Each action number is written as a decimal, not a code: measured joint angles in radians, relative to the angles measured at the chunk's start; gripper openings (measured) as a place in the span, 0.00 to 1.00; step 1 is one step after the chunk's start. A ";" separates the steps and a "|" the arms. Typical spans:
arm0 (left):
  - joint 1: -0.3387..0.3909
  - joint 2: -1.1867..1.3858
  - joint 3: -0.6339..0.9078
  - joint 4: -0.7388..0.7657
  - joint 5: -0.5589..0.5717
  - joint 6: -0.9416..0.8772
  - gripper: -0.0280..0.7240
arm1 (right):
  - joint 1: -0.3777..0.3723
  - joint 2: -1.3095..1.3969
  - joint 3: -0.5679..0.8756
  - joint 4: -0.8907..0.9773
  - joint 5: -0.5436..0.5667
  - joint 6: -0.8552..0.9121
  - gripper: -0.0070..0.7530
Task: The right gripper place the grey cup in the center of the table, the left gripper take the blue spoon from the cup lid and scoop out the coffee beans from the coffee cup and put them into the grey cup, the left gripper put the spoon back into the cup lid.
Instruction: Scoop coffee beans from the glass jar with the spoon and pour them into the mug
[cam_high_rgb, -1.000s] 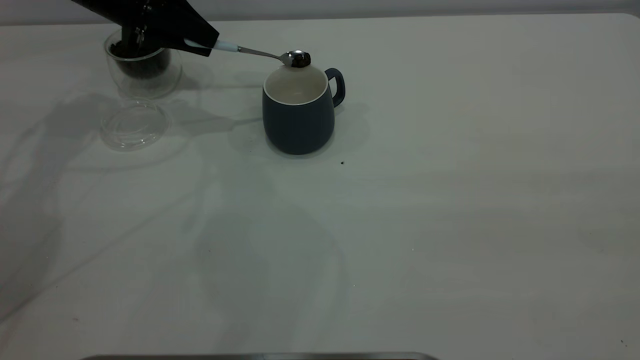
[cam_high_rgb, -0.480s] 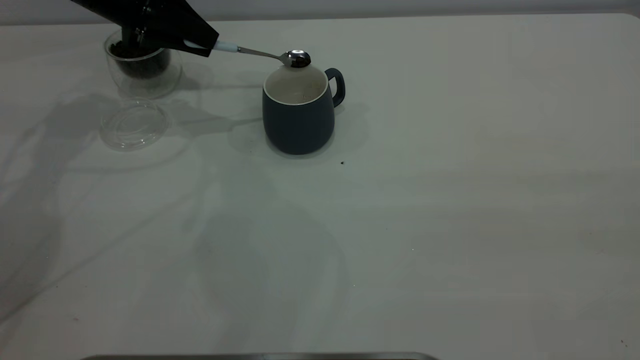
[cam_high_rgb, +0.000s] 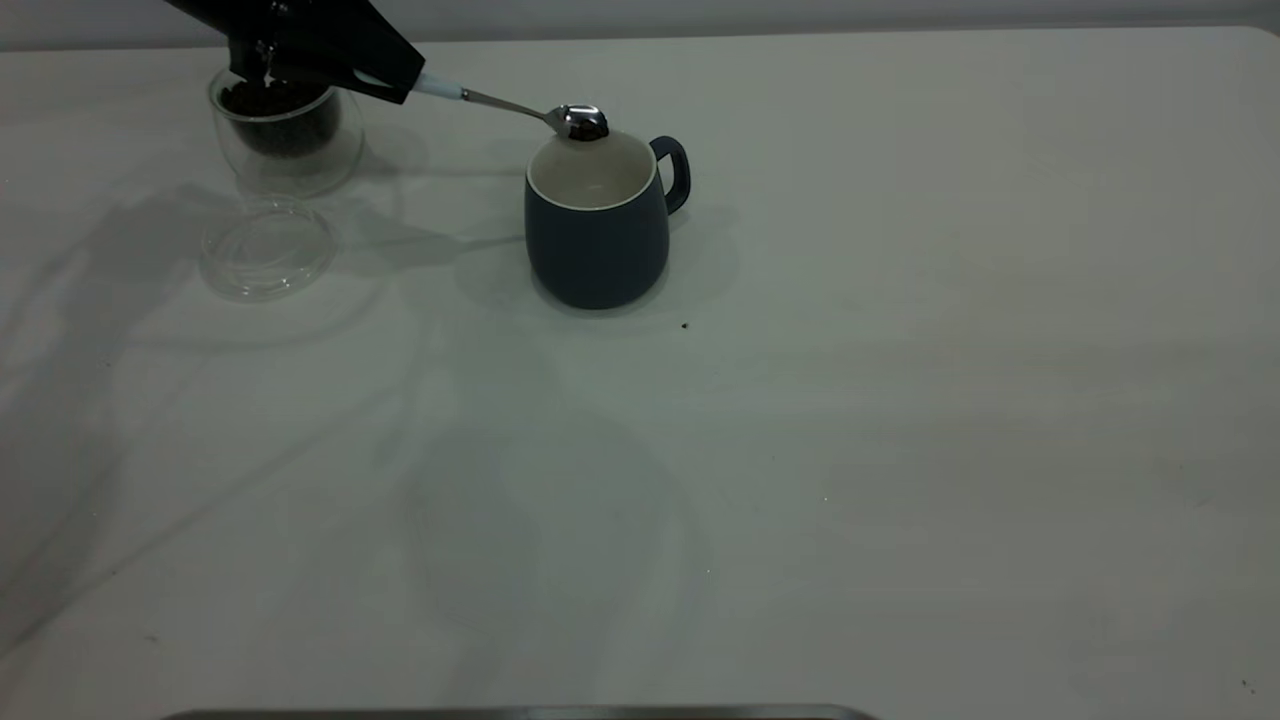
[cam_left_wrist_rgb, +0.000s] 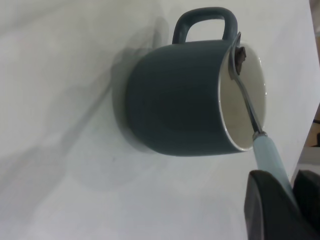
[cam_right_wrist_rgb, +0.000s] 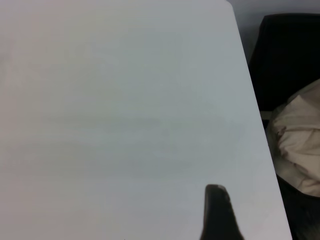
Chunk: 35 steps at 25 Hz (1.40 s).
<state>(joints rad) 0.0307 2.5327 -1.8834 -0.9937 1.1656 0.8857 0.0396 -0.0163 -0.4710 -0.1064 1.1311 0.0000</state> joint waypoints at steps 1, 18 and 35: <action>0.000 0.000 0.000 0.008 0.000 0.002 0.21 | 0.000 0.000 0.000 0.000 0.000 0.000 0.61; 0.000 -0.012 0.000 0.020 0.000 0.108 0.21 | 0.000 0.000 0.000 0.000 0.000 0.000 0.61; 0.000 -0.105 0.000 0.096 0.000 0.097 0.21 | 0.000 0.000 0.000 0.000 0.000 0.000 0.61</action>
<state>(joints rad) 0.0307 2.4281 -1.8834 -0.8977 1.1656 0.9830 0.0396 -0.0163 -0.4710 -0.1064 1.1311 0.0000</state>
